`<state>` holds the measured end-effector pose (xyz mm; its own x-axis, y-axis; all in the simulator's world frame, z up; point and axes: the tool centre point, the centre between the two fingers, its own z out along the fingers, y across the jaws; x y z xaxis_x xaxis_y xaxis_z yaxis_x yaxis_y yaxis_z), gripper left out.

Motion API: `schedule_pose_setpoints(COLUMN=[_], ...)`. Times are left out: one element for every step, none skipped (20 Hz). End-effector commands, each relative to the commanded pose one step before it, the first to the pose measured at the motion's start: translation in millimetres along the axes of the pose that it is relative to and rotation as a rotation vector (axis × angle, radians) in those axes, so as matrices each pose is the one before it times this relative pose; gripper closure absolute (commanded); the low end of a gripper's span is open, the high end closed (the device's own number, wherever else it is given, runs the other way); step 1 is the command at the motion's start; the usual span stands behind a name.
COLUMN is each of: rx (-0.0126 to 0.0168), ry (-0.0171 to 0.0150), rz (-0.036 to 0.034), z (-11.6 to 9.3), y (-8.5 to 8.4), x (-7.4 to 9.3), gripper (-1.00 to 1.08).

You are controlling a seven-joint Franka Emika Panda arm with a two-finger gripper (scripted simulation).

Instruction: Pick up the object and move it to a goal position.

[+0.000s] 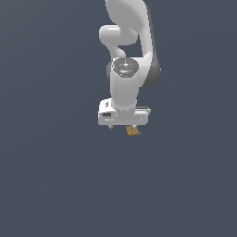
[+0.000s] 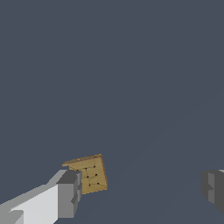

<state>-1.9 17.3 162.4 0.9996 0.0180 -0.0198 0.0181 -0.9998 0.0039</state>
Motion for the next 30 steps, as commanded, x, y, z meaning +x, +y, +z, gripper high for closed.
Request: schedule_pose_setpoints(rx=[0.00000,0.00032,0.00107,0.00172,0.00236,0.00296,0.00317,0.00261,0.00195,0.00124,0.00054,-0.00001,-0.00034,0.00000,-0.00045,0.00000,0.00012,0.00021,0.00028,0.00029,0.00028,0.00026,0.00025,0.00027,0.00031,0.00034,0.00035,0.00035,0.00035,0.00035], ry=[0.00000,0.00010,0.00030,0.00049,0.00067,0.00085,0.00092,0.00076,0.00058,0.00038,0.00017,0.00001,-0.00010,0.00000,-0.00017,-0.00003,-0.00001,0.00001,0.00002,0.00001,0.00000,-0.00002,-0.00003,-0.00003,-0.00003,-0.00003,-0.00003,-0.00003,-0.00004,-0.00004], rz=[0.00000,0.00134,0.00439,0.00698,0.00948,0.01162,0.01204,0.00936,0.00638,0.00341,0.00079,-0.00098,-0.00091,0.00000,0.00202,0.00331,0.00483,0.00617,0.00750,0.00865,0.00979,0.01085,0.01200,0.01317,0.01443,0.01570,0.01688,0.01808,0.01932,0.02055], z=[0.00,0.07,0.19,0.31,0.41,0.48,0.46,0.32,0.17,0.04,-0.05,-0.09,-0.02,0.02,0.29,0.33,0.45,0.57,0.68,0.80,0.91,1.02,1.12,1.23,1.34,1.45,1.55,1.66,1.76,1.86], y=[0.01,0.25,1.04,1.62,2.24,2.83,3.10,2.62,2.04,1.40,0.69,0.05,-0.31,-0.57,-0.37,-0.44,-0.42,-0.50,-0.56,-0.69,-0.81,-0.98,-1.08,-1.17,-1.24,-1.28,-1.36,-1.43,-1.48,-1.54], x=[0.00,0.11,0.32,0.53,0.74,0.96,1.08,0.94,0.76,0.53,0.29,0.05,-0.14,-0.23,-0.19,-0.23,-0.26,-0.30,-0.36,-0.43,-0.53,-0.63,-0.73,-0.82,-0.90,-0.99,-1.10,-1.22,-1.34,-1.46], gripper=[-0.92,-0.92,-0.92,-0.92,-0.92,-0.92,-0.92,-0.92,-0.92,-0.92,-0.92,-0.92,-0.92,-0.92,-0.92,-0.92,-0.92,-0.92,-0.92,-0.92,-0.92,-0.92,-0.92,-0.92,-0.92,-0.92,-0.92,-0.92,-0.92,-0.92])
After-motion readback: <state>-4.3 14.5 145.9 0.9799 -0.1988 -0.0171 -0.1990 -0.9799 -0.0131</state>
